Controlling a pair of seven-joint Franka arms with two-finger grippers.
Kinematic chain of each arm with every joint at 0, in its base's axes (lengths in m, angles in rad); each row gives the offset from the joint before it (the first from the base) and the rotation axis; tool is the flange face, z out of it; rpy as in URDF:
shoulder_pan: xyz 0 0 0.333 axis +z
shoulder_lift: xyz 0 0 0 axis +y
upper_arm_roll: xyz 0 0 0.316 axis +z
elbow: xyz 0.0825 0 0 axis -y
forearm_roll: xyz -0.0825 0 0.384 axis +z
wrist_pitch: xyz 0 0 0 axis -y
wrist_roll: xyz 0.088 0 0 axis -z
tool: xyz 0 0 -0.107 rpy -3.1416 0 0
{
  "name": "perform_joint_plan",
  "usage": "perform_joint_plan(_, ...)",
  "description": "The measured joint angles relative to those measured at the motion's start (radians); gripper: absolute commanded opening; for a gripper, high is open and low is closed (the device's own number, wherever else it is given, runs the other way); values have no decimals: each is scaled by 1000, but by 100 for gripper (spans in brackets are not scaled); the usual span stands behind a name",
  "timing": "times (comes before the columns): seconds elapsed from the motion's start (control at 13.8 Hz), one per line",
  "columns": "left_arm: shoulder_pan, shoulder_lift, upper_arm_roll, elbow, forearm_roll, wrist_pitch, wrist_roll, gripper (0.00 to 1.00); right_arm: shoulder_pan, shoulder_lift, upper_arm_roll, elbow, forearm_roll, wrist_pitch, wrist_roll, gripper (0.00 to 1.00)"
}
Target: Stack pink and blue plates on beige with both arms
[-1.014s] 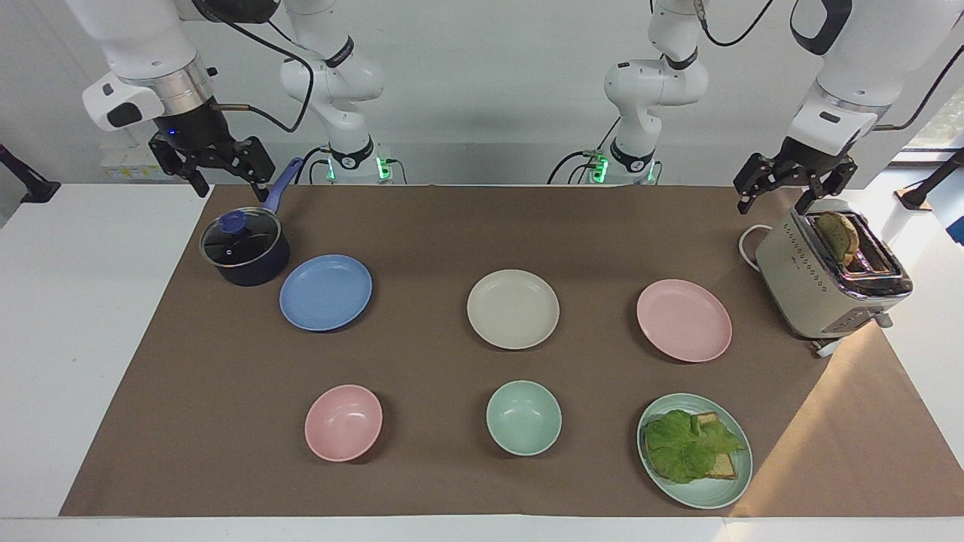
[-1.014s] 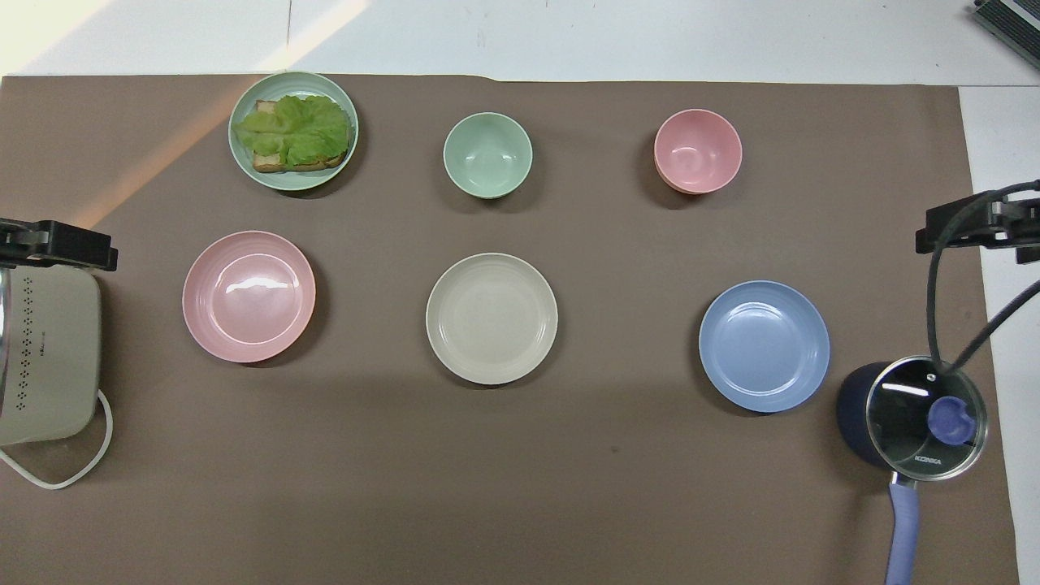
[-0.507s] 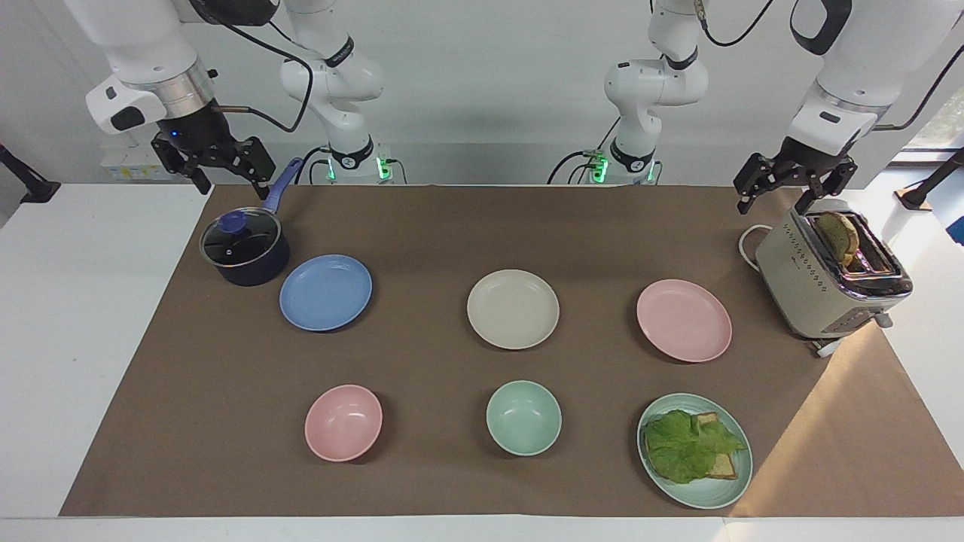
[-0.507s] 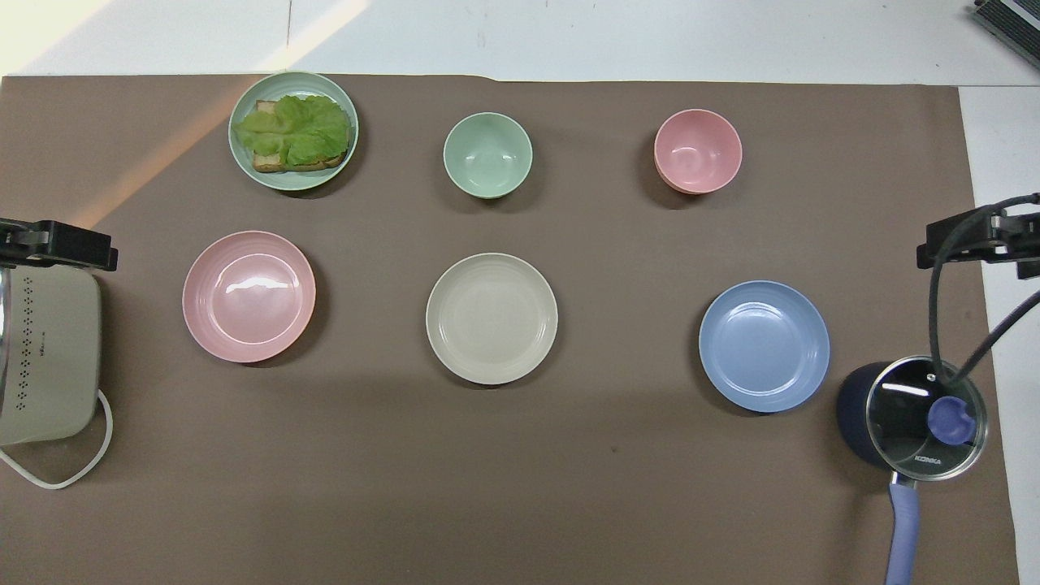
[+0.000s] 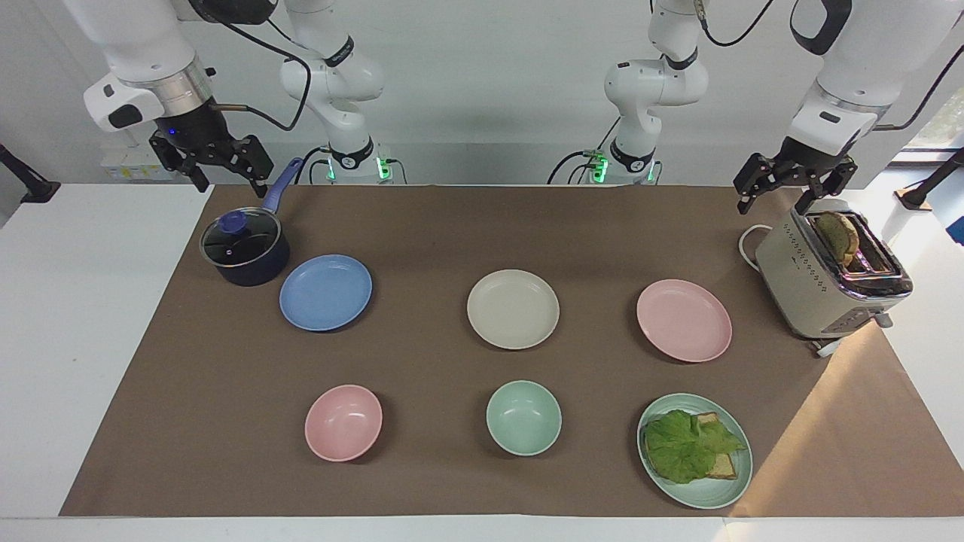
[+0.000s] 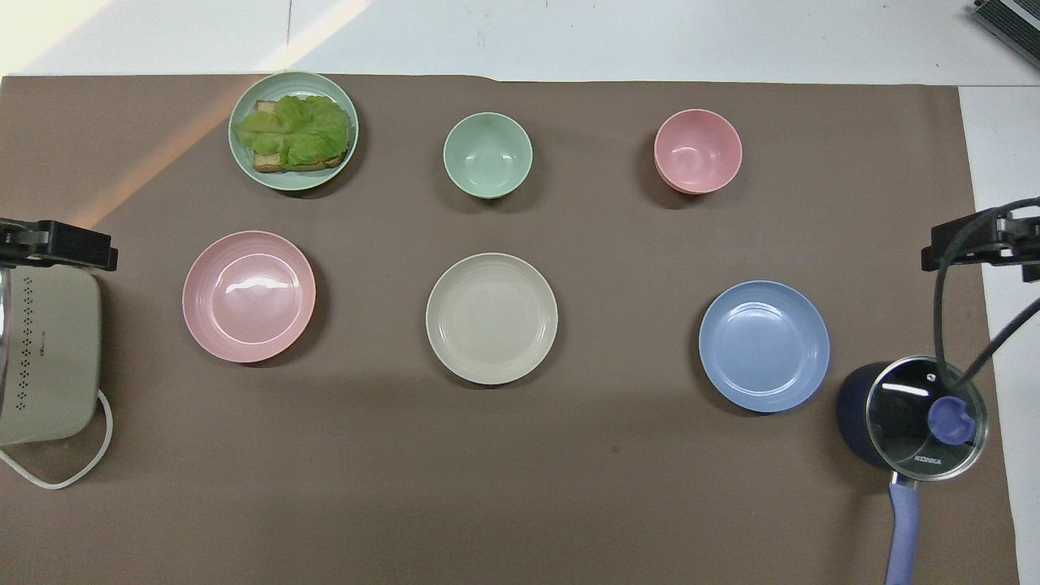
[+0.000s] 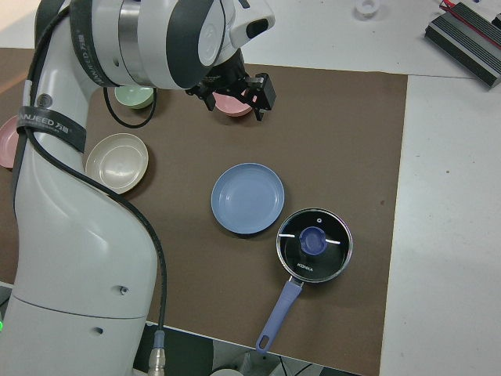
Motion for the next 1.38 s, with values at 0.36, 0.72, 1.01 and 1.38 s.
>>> perform_joint_plan(0.36,58,-7,29,-60,-5,-1,1,100,0,0,2,0,0,0,0,100)
perform_joint_plan(0.72,69,-6,27,-150,-7,40,3,100,0,0,2,0,0,0,0,100)
perform_joint_plan(1.01,69,-8,27,-150,-7,40,3,100,0,0,2,-1,0,0,0,100)
perform_joint_plan(1.38,69,-8,27,-150,-7,40,3,100,0,0,2,-1,0,0,0,100)
